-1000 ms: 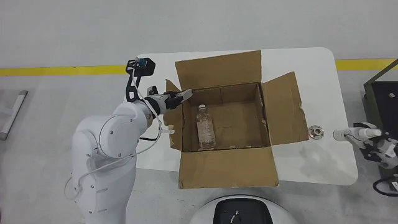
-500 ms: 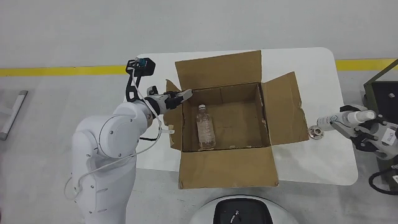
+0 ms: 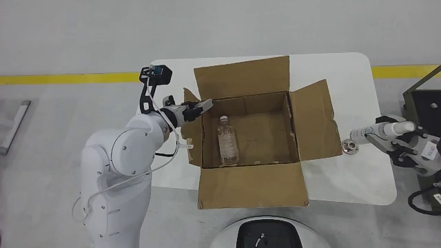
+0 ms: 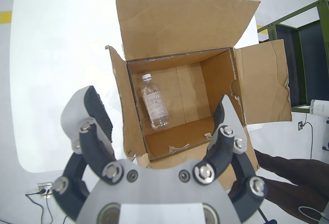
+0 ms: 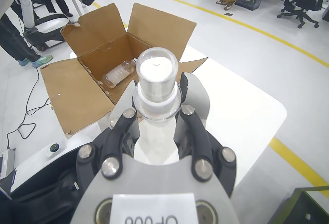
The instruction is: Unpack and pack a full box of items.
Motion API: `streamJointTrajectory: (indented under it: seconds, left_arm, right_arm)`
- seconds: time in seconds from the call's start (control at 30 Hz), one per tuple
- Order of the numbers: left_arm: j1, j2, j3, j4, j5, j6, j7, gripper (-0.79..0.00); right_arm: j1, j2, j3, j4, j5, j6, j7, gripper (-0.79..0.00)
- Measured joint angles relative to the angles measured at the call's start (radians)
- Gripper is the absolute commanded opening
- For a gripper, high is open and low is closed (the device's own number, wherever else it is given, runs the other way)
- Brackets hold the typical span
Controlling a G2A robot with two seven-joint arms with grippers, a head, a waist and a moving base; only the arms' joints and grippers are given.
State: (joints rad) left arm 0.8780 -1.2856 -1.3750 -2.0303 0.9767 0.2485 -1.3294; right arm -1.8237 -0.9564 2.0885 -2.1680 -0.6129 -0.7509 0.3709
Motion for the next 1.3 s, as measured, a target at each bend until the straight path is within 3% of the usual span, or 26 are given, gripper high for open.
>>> streamJointTrajectory:
  seconds: [0.23,0.47,0.67,0.97,1.1,1.3]
  left_arm:
    - [0.035,0.010,-0.015,-0.028,0.083,-0.026,0.066,0.000]
    - [0.059,0.017,-0.012,-0.036,0.172,-0.037,0.090,0.000]
    - [0.060,0.018,-0.016,-0.035,0.175,-0.033,0.091,0.000]
    - [0.060,0.018,-0.016,-0.035,0.175,-0.033,0.091,0.000]
    - [0.060,0.018,-0.016,-0.035,0.175,-0.033,0.091,0.000]
    - [0.060,0.018,-0.016,-0.035,0.175,-0.033,0.091,0.000]
  right_arm:
    - [0.067,0.006,-0.072,-0.023,0.069,0.082,0.049,-0.785]
    - [0.198,0.021,-0.197,-0.044,0.181,0.191,0.200,-0.785]
    - [0.357,0.025,-0.382,-0.016,0.252,0.327,0.310,-0.785]
    - [0.575,0.004,-0.720,0.135,0.230,0.493,0.412,-0.785]
    - [0.647,-0.009,-0.825,0.202,0.193,0.515,0.429,-0.785]
    - [0.656,-0.010,-0.836,0.210,0.191,0.514,0.428,-0.785]
